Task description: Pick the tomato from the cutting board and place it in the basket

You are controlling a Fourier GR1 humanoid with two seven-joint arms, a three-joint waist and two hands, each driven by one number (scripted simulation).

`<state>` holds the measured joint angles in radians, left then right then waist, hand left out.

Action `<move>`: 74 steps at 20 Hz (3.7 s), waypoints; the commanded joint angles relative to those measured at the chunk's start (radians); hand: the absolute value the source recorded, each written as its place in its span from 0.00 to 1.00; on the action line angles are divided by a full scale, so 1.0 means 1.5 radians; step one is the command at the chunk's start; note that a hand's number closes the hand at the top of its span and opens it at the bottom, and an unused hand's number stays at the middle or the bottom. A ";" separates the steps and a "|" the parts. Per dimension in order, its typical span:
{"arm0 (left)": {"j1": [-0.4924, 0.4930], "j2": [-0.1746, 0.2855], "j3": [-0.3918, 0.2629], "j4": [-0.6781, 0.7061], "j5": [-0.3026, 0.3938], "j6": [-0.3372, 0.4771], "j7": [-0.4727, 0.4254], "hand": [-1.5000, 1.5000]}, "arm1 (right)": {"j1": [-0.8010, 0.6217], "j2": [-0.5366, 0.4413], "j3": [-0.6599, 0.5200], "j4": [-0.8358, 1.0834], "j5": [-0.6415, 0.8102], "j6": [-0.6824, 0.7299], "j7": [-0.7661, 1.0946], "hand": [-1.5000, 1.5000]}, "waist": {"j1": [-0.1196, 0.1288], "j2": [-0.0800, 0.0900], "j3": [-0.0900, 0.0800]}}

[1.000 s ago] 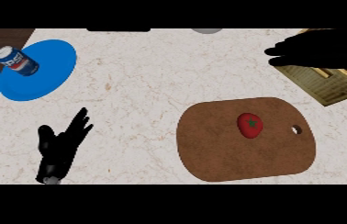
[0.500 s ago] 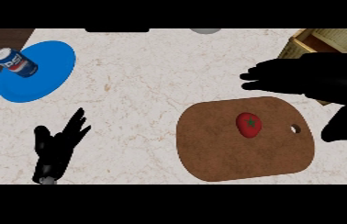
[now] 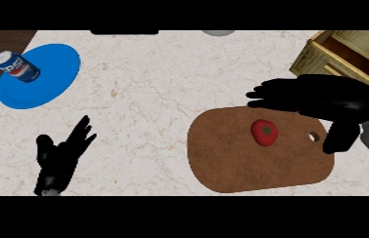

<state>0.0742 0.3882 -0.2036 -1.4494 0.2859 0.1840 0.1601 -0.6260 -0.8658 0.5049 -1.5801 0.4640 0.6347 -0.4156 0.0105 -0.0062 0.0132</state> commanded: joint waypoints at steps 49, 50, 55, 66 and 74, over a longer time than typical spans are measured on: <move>0.032 -0.046 0.038 0.041 -0.055 -0.046 0.037 0.50 | 0.065 0.206 0.033 0.238 0.365 -0.247 -0.165 1.00 | -0.004 0.005 -0.009; 0.038 -0.053 0.029 0.014 -0.062 -0.024 0.069 0.50 | 0.056 0.192 0.030 0.250 0.368 -0.254 -0.193 1.00 | -0.001 0.005 -0.008; 0.059 -0.036 0.047 0.025 -0.050 -0.064 0.044 0.50 | 0.076 0.231 0.038 0.275 0.405 -0.294 -0.184 1.00 | -0.002 0.006 -0.009; 0.104 -0.030 0.094 -0.008 -0.034 -0.032 0.067 0.50 | 0.345 -0.053 -0.198 0.081 0.230 -0.340 -0.256 1.00 | -0.080 -0.010 -0.010; 0.116 -0.035 0.081 -0.042 -0.046 -0.023 0.073 0.50 | 0.384 0.030 -0.356 0.095 -0.174 -0.108 -0.293 1.00 | -0.088 -0.009 -0.012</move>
<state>0.2197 0.3483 -0.0553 -1.5479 0.2237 0.1515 0.2392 -0.0721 -0.8483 0.0815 -1.4275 0.4446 0.3214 -0.8195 -0.1113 -0.0260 0.0094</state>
